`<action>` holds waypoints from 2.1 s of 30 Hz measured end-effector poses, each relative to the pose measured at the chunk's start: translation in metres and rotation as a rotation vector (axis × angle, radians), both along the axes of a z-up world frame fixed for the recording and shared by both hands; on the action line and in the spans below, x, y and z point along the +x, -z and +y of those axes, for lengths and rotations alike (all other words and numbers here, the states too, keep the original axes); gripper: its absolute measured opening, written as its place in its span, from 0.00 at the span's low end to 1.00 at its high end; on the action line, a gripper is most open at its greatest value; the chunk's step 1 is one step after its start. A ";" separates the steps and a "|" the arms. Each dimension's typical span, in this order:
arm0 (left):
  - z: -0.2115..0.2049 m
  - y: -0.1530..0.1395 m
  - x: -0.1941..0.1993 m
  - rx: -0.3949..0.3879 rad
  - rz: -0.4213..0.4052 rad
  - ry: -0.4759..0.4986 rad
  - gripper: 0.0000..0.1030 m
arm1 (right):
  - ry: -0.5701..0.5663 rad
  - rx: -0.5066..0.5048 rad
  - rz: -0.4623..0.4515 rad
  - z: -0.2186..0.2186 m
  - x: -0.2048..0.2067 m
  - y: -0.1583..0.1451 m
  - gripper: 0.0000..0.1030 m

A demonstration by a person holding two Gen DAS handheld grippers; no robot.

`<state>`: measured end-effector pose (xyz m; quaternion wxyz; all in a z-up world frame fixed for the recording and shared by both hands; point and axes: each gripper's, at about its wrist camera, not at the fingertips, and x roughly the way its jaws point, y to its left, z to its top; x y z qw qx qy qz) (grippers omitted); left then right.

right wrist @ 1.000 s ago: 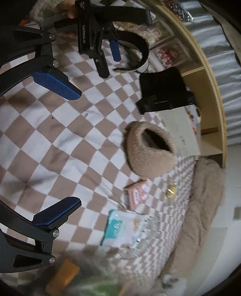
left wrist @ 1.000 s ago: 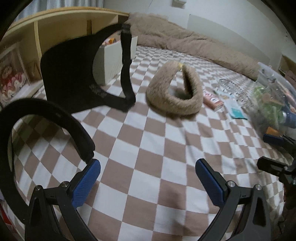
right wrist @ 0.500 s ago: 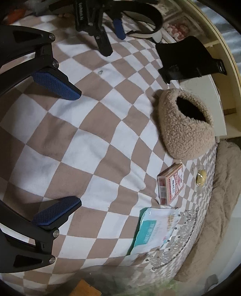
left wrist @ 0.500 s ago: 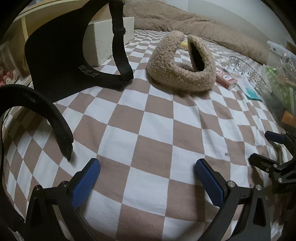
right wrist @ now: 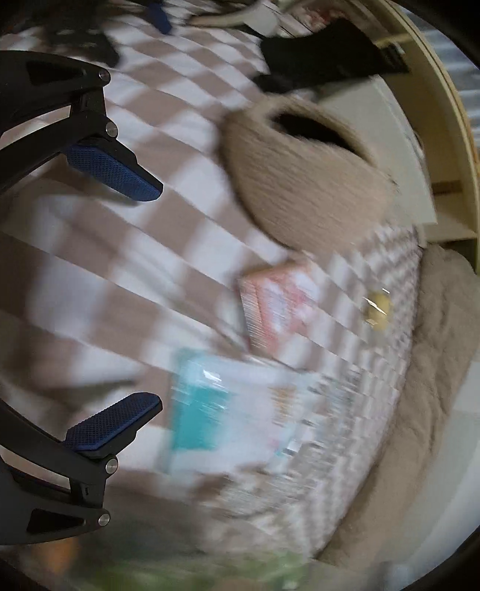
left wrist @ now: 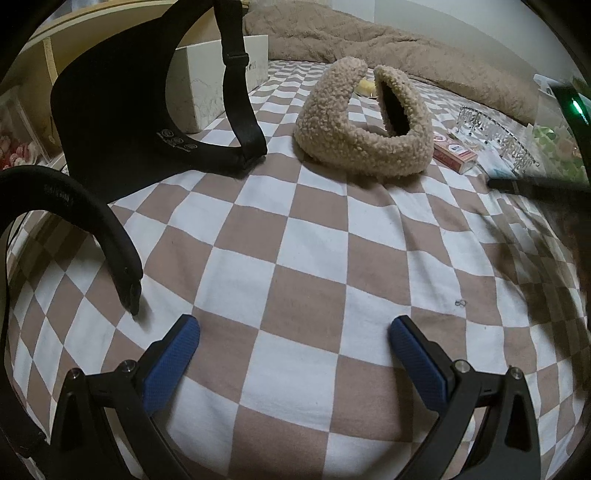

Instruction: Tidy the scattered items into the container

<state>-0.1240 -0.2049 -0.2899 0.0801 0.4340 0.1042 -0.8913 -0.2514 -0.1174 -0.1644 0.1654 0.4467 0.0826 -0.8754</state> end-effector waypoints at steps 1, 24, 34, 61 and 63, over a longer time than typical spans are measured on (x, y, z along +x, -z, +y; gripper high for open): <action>-0.001 0.000 0.001 0.004 0.004 0.000 1.00 | 0.015 0.005 0.023 0.001 -0.009 -0.006 1.00; -0.003 0.001 0.005 0.021 0.030 -0.012 1.00 | 0.288 0.024 -0.174 0.036 -0.208 0.018 0.46; -0.001 0.000 0.004 0.013 0.030 -0.017 1.00 | 0.180 0.031 -0.186 0.026 -0.120 0.021 0.46; 0.001 0.002 0.004 -0.002 0.039 -0.033 1.00 | -0.161 0.123 0.004 -0.032 0.053 -0.028 0.80; 0.001 0.003 0.005 0.004 0.043 -0.034 1.00 | -0.145 0.100 -0.017 -0.040 0.017 -0.026 0.80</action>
